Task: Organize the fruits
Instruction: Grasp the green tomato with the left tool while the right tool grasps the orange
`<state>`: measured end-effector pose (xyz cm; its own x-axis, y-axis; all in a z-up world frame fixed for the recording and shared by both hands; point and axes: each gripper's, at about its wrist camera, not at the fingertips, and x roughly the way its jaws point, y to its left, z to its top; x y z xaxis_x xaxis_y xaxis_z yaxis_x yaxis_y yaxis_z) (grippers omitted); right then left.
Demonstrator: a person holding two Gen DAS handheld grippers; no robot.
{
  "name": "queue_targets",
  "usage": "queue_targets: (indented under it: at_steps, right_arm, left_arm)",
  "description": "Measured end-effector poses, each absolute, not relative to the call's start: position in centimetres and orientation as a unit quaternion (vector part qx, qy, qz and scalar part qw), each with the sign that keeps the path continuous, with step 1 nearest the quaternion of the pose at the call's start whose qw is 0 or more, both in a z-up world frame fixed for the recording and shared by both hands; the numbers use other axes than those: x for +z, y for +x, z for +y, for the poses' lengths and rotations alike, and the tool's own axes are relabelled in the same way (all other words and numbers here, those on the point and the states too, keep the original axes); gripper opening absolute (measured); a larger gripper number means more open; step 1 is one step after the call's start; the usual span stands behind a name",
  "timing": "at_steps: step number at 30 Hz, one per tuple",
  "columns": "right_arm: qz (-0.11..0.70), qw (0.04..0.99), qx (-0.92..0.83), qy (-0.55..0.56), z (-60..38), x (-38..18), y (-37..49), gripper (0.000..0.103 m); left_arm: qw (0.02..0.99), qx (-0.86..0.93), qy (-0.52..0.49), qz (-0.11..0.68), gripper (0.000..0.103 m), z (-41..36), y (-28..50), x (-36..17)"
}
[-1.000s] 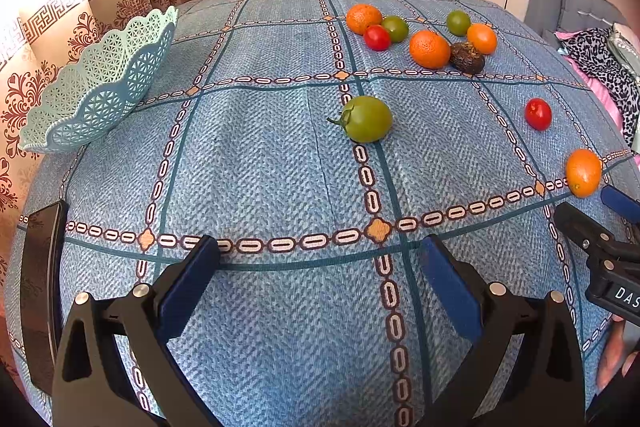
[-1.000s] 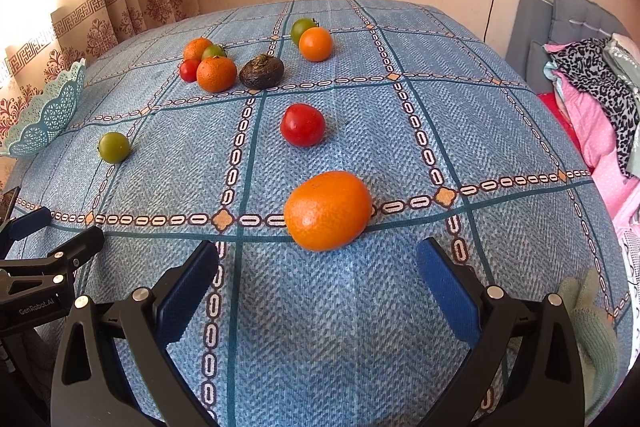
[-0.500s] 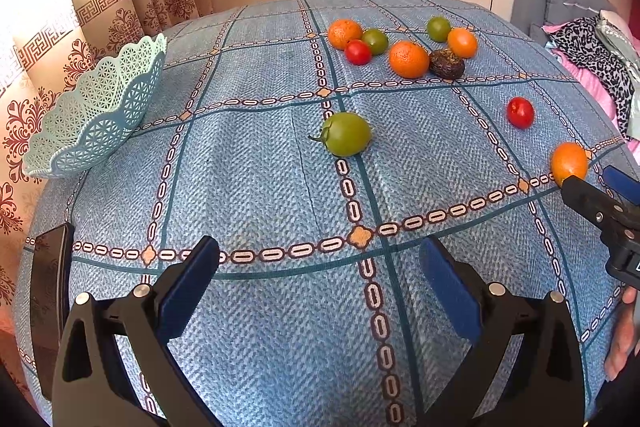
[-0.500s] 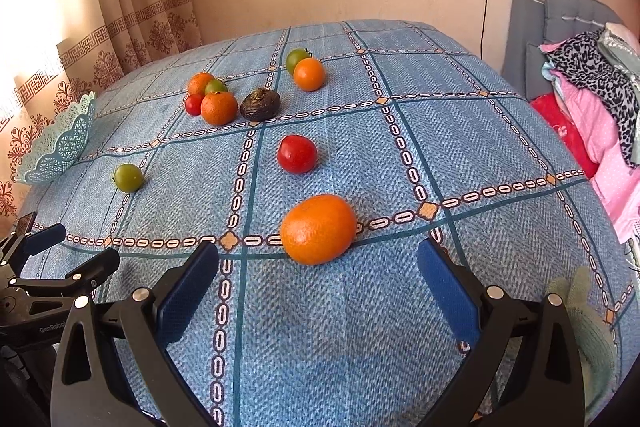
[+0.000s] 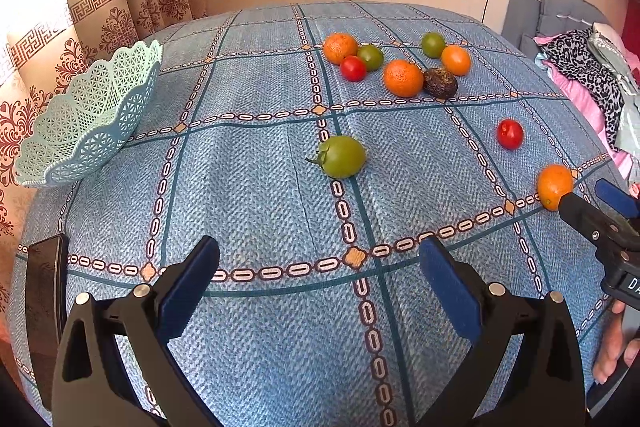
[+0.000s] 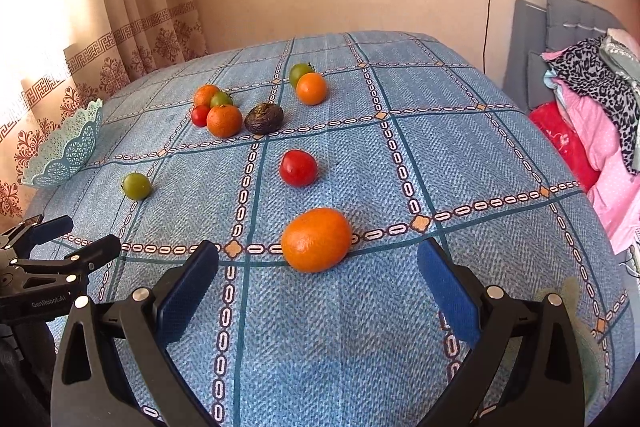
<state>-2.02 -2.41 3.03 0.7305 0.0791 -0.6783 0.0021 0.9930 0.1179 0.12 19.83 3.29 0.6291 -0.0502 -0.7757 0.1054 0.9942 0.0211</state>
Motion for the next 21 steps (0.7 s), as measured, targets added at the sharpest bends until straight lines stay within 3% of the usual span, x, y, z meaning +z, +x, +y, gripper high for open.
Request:
queue_targets:
  at_steps: [5, 10, 21]
  right_arm:
    - [0.361, 0.931, 0.025, 0.05, -2.4, 3.5, -2.1, 0.098]
    - [0.363, 0.931, 0.031, 0.04, -1.9, 3.6, -1.7, 0.088]
    - [0.384, 0.922, 0.032, 0.048, -2.3, 2.9, -0.2, 0.075]
  left_arm:
    - [0.903, -0.054, 0.007, 0.426, 0.101, 20.5, 1.4, 4.1]
    - [0.906, -0.062, 0.001, 0.419, 0.099, 20.4, 2.9, 4.7]
    - [0.885, -0.1, -0.017, 0.454, 0.068, 19.1, 5.7, 2.6]
